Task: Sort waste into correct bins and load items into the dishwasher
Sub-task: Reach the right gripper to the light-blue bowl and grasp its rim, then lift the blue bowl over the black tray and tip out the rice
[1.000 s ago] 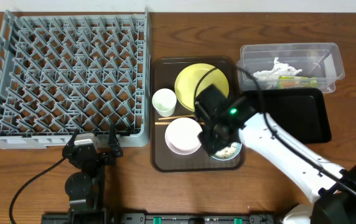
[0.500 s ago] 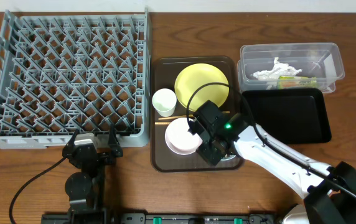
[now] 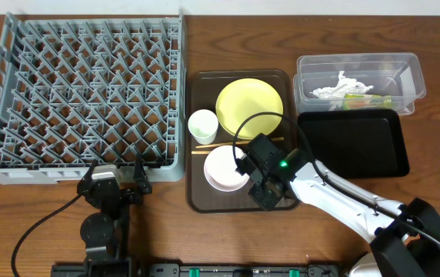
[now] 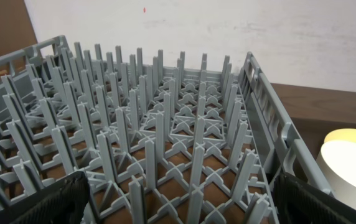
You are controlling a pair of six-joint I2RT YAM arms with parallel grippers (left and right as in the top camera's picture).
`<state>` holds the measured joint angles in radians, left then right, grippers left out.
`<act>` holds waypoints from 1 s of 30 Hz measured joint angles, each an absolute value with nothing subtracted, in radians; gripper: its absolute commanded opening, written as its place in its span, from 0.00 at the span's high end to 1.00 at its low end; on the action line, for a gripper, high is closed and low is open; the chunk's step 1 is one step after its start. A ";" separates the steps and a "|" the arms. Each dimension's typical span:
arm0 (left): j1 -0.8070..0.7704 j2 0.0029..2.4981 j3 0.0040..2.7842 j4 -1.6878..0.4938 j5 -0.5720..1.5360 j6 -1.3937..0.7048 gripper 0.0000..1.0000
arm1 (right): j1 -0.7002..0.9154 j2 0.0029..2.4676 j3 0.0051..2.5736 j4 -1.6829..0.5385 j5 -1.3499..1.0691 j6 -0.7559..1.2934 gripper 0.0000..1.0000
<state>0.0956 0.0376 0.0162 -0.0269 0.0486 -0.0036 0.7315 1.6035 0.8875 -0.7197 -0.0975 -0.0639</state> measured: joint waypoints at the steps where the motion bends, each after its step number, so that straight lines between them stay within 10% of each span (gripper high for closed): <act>1: 0.096 0.038 0.016 -0.027 0.049 -0.004 0.05 | 0.731 1.604 0.888 -0.717 -0.096 -0.066 0.94; 30: 0.096 0.038 0.016 -0.027 0.049 -0.004 0.05 | 0.688 1.594 1.240 -1.012 -0.113 -0.044 0.99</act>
<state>0.0956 0.0376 0.0162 -0.0269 0.0486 -0.0036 0.6876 1.5940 1.2404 -1.0122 -0.1135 -0.0437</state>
